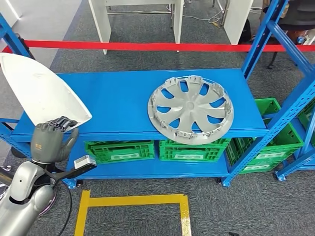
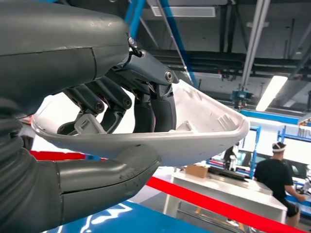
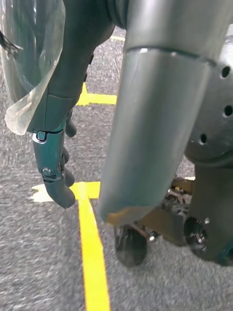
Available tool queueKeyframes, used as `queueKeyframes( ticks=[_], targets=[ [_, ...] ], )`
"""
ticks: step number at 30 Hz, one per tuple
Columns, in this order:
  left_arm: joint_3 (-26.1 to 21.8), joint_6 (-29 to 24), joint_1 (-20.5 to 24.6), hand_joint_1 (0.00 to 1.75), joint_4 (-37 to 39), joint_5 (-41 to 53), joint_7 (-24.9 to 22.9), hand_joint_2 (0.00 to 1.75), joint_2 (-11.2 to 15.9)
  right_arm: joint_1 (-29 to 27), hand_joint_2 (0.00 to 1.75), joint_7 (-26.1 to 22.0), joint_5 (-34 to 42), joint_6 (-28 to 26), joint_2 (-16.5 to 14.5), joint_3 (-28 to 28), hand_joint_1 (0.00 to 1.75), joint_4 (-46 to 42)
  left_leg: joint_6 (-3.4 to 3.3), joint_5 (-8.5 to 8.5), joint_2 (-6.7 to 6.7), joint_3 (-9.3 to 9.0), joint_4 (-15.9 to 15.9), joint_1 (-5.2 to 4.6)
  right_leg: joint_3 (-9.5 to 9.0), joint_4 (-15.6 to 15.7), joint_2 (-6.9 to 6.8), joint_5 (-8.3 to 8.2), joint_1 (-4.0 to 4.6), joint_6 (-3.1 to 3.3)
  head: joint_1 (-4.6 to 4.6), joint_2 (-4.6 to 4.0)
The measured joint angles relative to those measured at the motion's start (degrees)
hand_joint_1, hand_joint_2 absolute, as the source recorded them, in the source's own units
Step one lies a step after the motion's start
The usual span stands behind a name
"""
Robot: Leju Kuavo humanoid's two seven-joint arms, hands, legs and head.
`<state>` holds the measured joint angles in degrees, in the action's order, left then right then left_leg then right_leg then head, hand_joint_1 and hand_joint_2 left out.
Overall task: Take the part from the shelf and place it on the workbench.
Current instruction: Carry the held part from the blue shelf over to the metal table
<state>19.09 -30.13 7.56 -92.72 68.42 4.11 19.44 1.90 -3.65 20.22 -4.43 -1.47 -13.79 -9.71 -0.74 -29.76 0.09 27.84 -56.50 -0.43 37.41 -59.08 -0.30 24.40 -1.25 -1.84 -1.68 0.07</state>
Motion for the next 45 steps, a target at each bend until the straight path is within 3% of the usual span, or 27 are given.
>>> queueKeyframes(
  ticks=[2,4,5,6,7,9,11,13,15,16,18,20,22,24,26,27,30,31,32,35,36,37,39,40,42,43,45],
  targets=[
    [0.0,-0.1,-0.4,1.75,0.0,-0.2,0.2,1.75,0.0,-0.1,0.00,0.1,-0.1,-0.3,0.0,0.0,0.00,0.0,-0.84,1.47,0.15,1.17,0.6,0.11,1.36,-2.9,0.13,3.92,0.03,-0.34,0.12,0.00],
    [-0.1,-0.2,-1.1,1.75,0.0,-0.5,0.3,1.75,0.0,0.0,0.00,0.3,-0.2,-0.5,0.0,-0.1,0.00,0.0,-1.32,2.61,0.18,2.70,0.5,-0.17,2.78,-9.6,0.19,9.35,0.14,-0.44,0.15,0.00],
    [-0.2,-0.3,-1.5,1.75,0.0,-0.6,0.4,1.75,0.1,0.0,0.00,0.4,-0.2,-0.6,0.0,-0.1,0.00,0.0,-1.37,3.16,0.19,3.52,0.4,-0.34,3.02,-12.6,0.20,10.52,0.24,-0.39,0.14,0.00],
    [-0.3,-0.5,-1.9,1.75,0.0,-0.8,0.6,1.75,0.2,0.0,0.00,0.5,-0.3,-0.8,0.0,-0.1,0.00,0.0,-1.44,3.72,0.20,4.40,0.2,-0.49,2.69,-14.5,0.20,10.44,0.39,-0.28,0.12,0.00],
    [-0.5,-0.7,-2.4,1.75,0.0,-1.0,0.8,1.75,0.4,0.0,0.00,0.6,-0.3,-0.9,0.0,-0.1,0.00,0.0,-1.43,4.20,0.20,5.26,0.0,-0.59,1.49,-14.5,0.20,9.11,0.58,-0.08,0.13,0.00],
    [-1.2,-1.3,-3.5,1.75,-0.1,-1.7,1.2,1.75,1.1,0.1,0.00,0.8,-0.2,-0.9,0.0,-0.1,0.00,0.0,-1.29,4.98,0.19,6.72,-0.6,-0.69,-3.39,-9.3,0.24,6.29,1.00,0.53,0.13,0.00],
    [-2.2,-1.9,-4.4,1.75,-0.6,-2.3,1.5,1.75,1.7,0.1,0.00,0.8,-0.2,-0.8,-0.1,-0.1,0.00,0.0,-0.94,5.64,0.18,7.66,-1.2,-0.81,-9.03,-1.4,0.32,6.76,1.33,1.02,0.10,0.00],
    [-3.1,-2.4,-5.1,1.75,-1.2,-2.7,1.6,1.75,2.2,0.2,0.00,0.8,-0.1,-0.7,-0.2,-0.1,0.00,0.0,-0.44,6.43,0.17,8.19,-1.6,-0.81,-11.14,2.4,0.36,8.15,1.55,1.31,0.09,0.00],
    [-4.0,-2.8,-6.0,1.75,-1.9,-2.9,1.7,1.75,2.6,0.2,0.00,1.0,0.0,-0.4,-0.5,-0.1,0.00,0.0,0.21,6.55,0.08,8.53,-1.8,-0.75,-10.48,2.9,0.19,7.65,1.38,1.96,0.11,0.00],
    [-4.6,-3.0,-6.7,1.75,-2.2,-3.0,1.8,1.75,2.8,0.2,0.00,1.2,0.1,-0.3,-0.7,-0.1,0.00,0.0,0.60,5.27,0.02,8.83,-2.7,-0.66,-10.09,3.0,0.06,7.13,1.25,2.43,0.04,0.00],
    [-5.9,-3.5,-8.3,1.75,-3.1,-3.3,2.0,1.75,3.3,0.2,0.00,1.7,0.4,-0.4,-1.1,0.0,0.00,0.0,1.43,0.05,-0.09,9.95,-7.4,-0.19,-9.33,3.0,-0.16,6.01,1.10,3.05,-0.11,0.00],
    [-7.5,-4.0,-10.3,1.75,-4.0,-3.7,2.3,1.75,3.6,0.2,0.00,2.1,0.7,-0.4,-1.2,0.0,0.00,0.0,2.11,-4.38,-0.09,11.05,-14.4,0.37,-8.18,2.8,-0.19,4.95,1.11,3.08,-0.23,0.00],
    [-8.9,-4.3,-12.3,1.75,-4.8,-4.0,2.5,1.75,3.6,0.1,0.00,2.3,0.9,-0.4,-1.3,0.0,0.00,0.0,2.59,-3.94,-0.08,10.31,-17.4,0.86,-6.49,2.2,-0.22,4.03,1.09,2.89,-0.24,0.00],
    [-10.1,-4.5,-13.5,1.75,-5.6,-4.1,2.7,1.75,3.7,0.2,0.00,2.4,0.9,-0.4,-1.5,0.0,0.00,0.0,2.95,-0.88,-0.08,6.18,-12.7,1.38,-4.88,1.3,-0.33,3.42,1.02,2.51,-0.25,0.00],
    [-10.9,-4.6,-14.0,1.75,-6.3,-4.2,2.8,1.75,3.9,0.4,0.00,2.5,0.9,-0.4,-1.5,0.2,0.00,0.0,2.95,-0.41,-0.21,1.12,-5.0,1.51,-3.77,0.7,-0.41,2.86,1.09,1.91,-0.22,0.00],
    [-11.3,-4.6,-14.2,1.75,-6.6,-4.2,3.0,1.75,3.9,0.5,0.00,2.5,1.0,-0.4,-1.6,0.2,0.00,0.0,2.71,-0.86,-0.27,-0.19,-2.5,1.40,-3.42,0.5,-0.41,2.46,1.14,1.56,-0.20,0.00],
    [-12.0,-4.6,-14.9,1.75,-6.9,-4.5,3.4,1.75,3.9,0.6,0.00,2.8,1.1,-0.4,-1.6,0.4,0.00,0.1,1.09,-0.54,-0.26,0.42,-0.9,0.85,-2.41,0.6,-0.36,1.14,0.85,0.46,-0.14,0.00],
    [-12.2,-4.6,-15.1,1.75,-7.0,-4.6,3.5,1.75,3.9,0.5,0.00,2.9,1.1,-0.5,-1.6,0.5,0.00,0.1,0.47,0.08,-0.17,1.08,-0.8,0.77,-1.87,0.2,-0.28,1.71,0.70,0.16,-0.11,0.00],
    [-12.5,-4.6,-15.3,1.75,-7.1,-4.8,3.5,1.75,3.8,0.3,0.00,3.0,1.2,-0.5,-1.6,0.5,0.00,0.1,-0.07,0.75,-0.09,1.83,-0.7,0.74,-1.08,-1.0,-0.19,3.45,0.64,-0.04,-0.03,0.00],
    [-13.6,-4.8,-16.1,1.75,-7.3,-5.4,3.7,1.75,3.6,0.2,0.00,3.1,1.4,-0.8,-1.6,0.9,0.00,0.1,-1.06,2.80,0.04,4.26,-0.8,0.34,1.47,-9.9,0.06,11.73,0.71,0.10,0.24,0.00],
    [-14.0,-4.9,-16.4,1.75,-7.4,-5.6,3.8,1.75,3.4,0.2,0.00,3.1,1.5,-0.8,-1.7,1.0,0.00,0.1,-1.22,3.48,0.06,5.15,-0.8,0.09,1.60,-12.8,0.09,12.85,0.76,0.28,0.26,0.00],
    [-14.3,-4.9,-16.6,1.75,-7.4,-5.8,3.8,1.75,3.3,0.3,0.00,3.0,1.6,-0.9,-1.7,1.1,0.00,0.1,-1.32,4.15,0.07,6.08,-0.9,-0.12,1.00,-14.3,0.11,12.54,0.88,0.53,0.25,0.00],
    [-14.8,-5.0,-16.8,1.75,-7.4,-6.0,3.9,1.75,3.1,0.3,0.00,3.0,1.7,-1.0,-1.7,1.3,0.00,0.1,-1.36,5.41,0.04,7.81,-1.0,-0.38,-2.74,-11.9,0.15,9.39,1.35,1.18,0.24,0.00],
    [-15.0,-5.1,-16.8,1.75,-7.4,-6.0,4.0,1.75,3.0,0.4,0.00,3.1,1.7,-1.0,-1.6,1.3,0.00,0.1,-1.29,6.00,0.02,8.46,-1.1,-0.41,-5.87,-8.1,0.17,8.27,1.68,1.58,0.24,0.00],
    [-15.4,-5.2,-16.6,1.75,-7.4,-6.1,4.1,1.75,2.7,0.8,0.00,3.1,1.8,-1.0,-1.6,1.4,0.00,0.1,-0.97,7.19,0.05,9.36,-1.3,-0.52,-11.85,0.4,0.21,8.34,2.18,2.11,0.21,0.00],
    [-15.5,-5.3,-16.5,1.75,-7.4,-6.1,4.2,1.75,2.7,0.9,0.00,3.1,1.8,-1.0,-1.5,1.4,0.00,0.1,-0.75,7.87,0.10,9.65,-1.3,-0.52,-13.46,3.3,0.23,8.91,2.34,2.22,0.20,0.00],
    [-15.7,-5.4,-16.3,1.75,-7.4,-6.1,4.3,1.75,2.6,1.0,0.00,3.2,1.8,-1.0,-1.6,1.4,0.00,0.1,-0.21,9.07,0.16,10.07,-1.0,-0.44,-13.39,4.9,0.19,8.71,2.34,2.32,0.21,0.00]
  ],
)
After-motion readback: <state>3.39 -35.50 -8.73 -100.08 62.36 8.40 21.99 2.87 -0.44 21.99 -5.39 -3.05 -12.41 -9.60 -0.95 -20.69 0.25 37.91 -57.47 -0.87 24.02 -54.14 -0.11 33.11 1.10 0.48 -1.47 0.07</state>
